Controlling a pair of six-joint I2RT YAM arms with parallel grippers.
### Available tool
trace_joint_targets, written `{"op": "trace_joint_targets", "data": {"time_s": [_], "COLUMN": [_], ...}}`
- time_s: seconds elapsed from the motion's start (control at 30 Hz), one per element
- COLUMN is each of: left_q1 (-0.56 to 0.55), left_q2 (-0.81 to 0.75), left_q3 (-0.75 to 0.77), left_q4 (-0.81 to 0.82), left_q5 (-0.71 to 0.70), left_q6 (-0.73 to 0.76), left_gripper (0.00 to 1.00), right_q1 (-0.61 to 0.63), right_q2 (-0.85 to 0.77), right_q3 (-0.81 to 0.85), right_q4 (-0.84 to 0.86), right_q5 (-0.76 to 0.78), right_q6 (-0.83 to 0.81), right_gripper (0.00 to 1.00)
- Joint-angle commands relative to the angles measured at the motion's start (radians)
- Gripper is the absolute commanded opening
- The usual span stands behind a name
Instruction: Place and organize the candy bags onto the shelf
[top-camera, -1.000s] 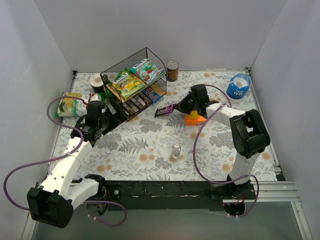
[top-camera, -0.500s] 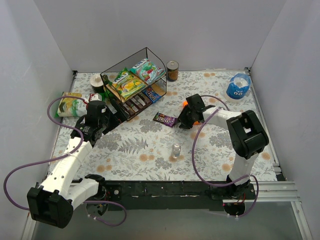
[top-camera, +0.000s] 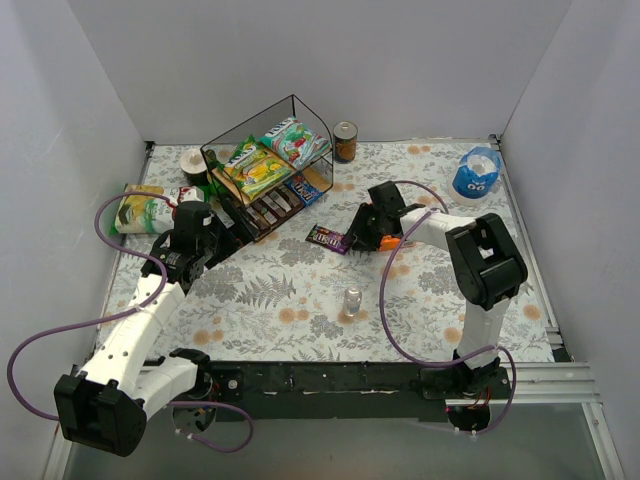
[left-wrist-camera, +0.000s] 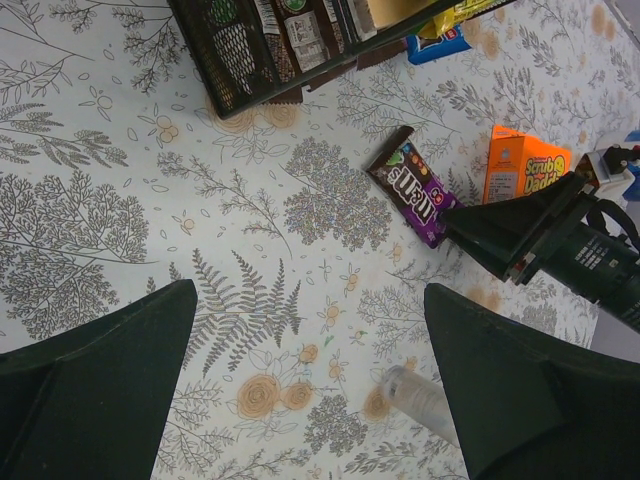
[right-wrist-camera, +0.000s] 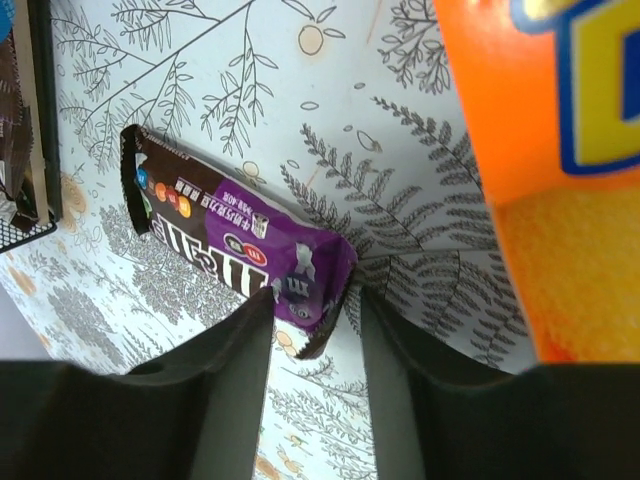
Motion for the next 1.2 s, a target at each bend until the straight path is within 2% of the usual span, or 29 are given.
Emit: {"op": "trace_joint_targets", "data": {"time_s": [0.0,0.13,0.23,0.27,0.37,0.53,0.7,0.9,1.17], "left_q1": [-0.005,-0.003,-0.003,-0.003,-0.003,-0.003,-0.003,-0.003,-0.003], "left_q2": [-0.021,-0.019,-0.022,-0.024,-0.025,-0.025,-0.027,-0.03,-0.031], "left_q3": [-0.005,0.001,0.006,0.006,0.006,0.006,0.007,0.01,0.017], "left_q4": [0.007,0.003,-0.002,-0.002,-0.005,-0.008,-0.011,-0.014,-0.017], "left_q5": [-0.01,-0.013,-0.019,-0.022,-0.024,-0.025,-0.028,-0.031,-0.036], "left_q6": [0.011,0.012,0.015,0.015,0.017,0.018,0.02,0.02,0.02], "left_gripper": [0.98,0.98,0.98,0.98,0.98,0.98,0.98,0.98,0.98], "right_q1": [0.003,0.003,0.002,0.002,0.002,0.002,-0.001,-0.004,-0.017], "right_q2": [0.094,0.131,0.151,0.155,0.16,0.137,0.063,0.003,-0.017], "right_q3": [0.01,0.014,0.017,0.018,0.024,0.018,0.009,0.059,0.139], "right_q4": [-0.068,-0.068,-0.068,-0.072,-0.081,-0.04,0.093,0.214,0.268], "right_q5": [-0.011,-0.021,-0.022,-0.019,-0.008,-0.03,-0.118,-0.178,-0.203], "right_q6": [-0.052,-0.043,-0.029,-0.027,-0.024,-0.024,0.002,0.049,0.101], "right_gripper": [0.45,0.36,0.21,0.14,0.01,0.01,0.01,0.01,0.01]}}
